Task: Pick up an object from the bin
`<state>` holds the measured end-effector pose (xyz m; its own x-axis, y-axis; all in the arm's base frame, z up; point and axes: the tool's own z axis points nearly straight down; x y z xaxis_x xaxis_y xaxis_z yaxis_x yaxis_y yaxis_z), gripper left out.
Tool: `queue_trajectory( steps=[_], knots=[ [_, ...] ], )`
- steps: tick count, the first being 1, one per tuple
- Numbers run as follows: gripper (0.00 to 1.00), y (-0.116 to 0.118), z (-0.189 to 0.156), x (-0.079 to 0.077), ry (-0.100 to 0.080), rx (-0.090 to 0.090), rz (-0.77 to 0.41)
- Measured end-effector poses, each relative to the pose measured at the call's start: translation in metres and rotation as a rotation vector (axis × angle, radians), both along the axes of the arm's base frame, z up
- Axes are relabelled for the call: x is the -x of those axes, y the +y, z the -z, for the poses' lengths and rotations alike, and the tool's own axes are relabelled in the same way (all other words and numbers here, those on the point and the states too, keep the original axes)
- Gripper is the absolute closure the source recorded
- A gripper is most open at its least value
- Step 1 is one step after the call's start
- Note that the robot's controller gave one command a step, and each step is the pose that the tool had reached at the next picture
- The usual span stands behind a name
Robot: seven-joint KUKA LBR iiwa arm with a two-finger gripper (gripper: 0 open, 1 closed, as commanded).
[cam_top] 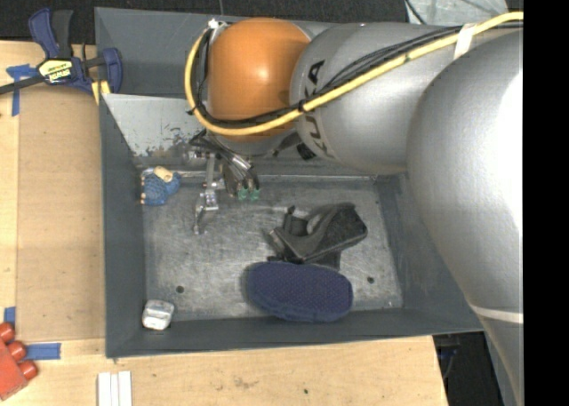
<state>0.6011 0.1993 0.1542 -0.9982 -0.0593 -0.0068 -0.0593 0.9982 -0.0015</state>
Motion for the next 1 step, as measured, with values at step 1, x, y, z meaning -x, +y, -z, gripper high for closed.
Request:
queue_trajectory(
  steps=[1],
  knots=[
    [0.00, -0.0133, 0.0457, -0.0260, 0.004, -0.003, 0.173]
  ],
)
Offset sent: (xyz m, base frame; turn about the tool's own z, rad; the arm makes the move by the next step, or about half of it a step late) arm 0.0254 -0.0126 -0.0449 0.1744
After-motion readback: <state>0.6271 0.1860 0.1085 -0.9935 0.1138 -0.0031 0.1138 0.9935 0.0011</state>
